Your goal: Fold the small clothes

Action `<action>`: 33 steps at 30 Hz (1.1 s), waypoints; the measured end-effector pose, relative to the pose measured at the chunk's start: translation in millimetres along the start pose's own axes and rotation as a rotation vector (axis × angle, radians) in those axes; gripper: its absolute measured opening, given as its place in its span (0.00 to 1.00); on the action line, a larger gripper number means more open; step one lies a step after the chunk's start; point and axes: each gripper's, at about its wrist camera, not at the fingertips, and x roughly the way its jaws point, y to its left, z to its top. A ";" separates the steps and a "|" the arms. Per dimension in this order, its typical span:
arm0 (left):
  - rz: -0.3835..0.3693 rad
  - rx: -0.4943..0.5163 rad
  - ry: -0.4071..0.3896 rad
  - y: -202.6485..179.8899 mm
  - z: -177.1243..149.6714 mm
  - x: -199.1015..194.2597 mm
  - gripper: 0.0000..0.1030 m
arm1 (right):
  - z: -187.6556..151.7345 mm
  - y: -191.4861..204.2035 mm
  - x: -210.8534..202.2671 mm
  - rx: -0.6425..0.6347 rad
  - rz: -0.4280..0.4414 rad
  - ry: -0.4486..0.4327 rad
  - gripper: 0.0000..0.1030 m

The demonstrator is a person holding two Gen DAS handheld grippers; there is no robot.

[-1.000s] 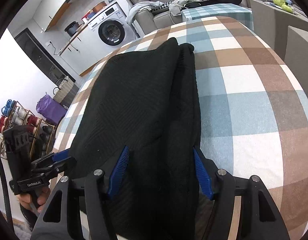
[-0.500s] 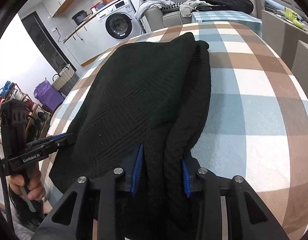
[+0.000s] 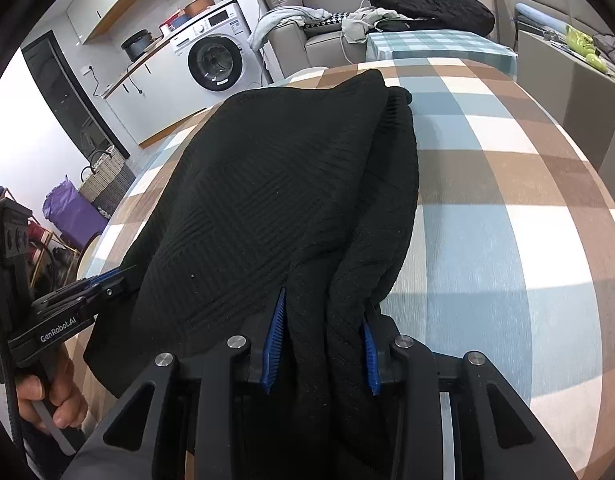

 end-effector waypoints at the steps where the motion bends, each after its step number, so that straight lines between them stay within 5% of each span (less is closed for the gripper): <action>1: 0.002 0.006 -0.002 -0.4 -0.1 0.2 0.18 | 0.5 -0.9 0.0 0.001 0.003 0.001 0.33; 5: 0.018 0.022 -0.011 -1.9 -0.3 -3.4 0.18 | -0.1 -4.3 -3.8 0.010 0.012 -0.009 0.35; 10: 0.029 0.031 -0.053 -3.2 -6.4 -20.8 0.23 | -5.7 1.1 -25.1 -0.027 0.052 -0.058 0.63; 13: 0.016 0.034 -0.103 -3.6 -10.2 -37.5 0.44 | -9.5 5.9 -44.0 -0.091 0.050 -0.118 0.82; 15: 0.023 0.033 -0.149 -4.1 -13.6 -50.3 0.72 | -12.7 8.6 -58.9 -0.113 0.063 -0.162 0.95; 16: 0.021 0.038 -0.176 -4.6 -16.1 -57.5 0.76 | -14.3 9.3 -65.1 -0.120 0.068 -0.185 1.00; 23: 0.044 0.061 -0.295 -7.8 -31.4 -96.5 0.97 | -32.8 22.4 -95.0 -0.212 0.075 -0.286 1.00; 33: 0.092 0.122 -0.403 -10.7 -57.6 -114.9 0.99 | -62.6 29.1 -111.4 -0.284 0.098 -0.413 1.00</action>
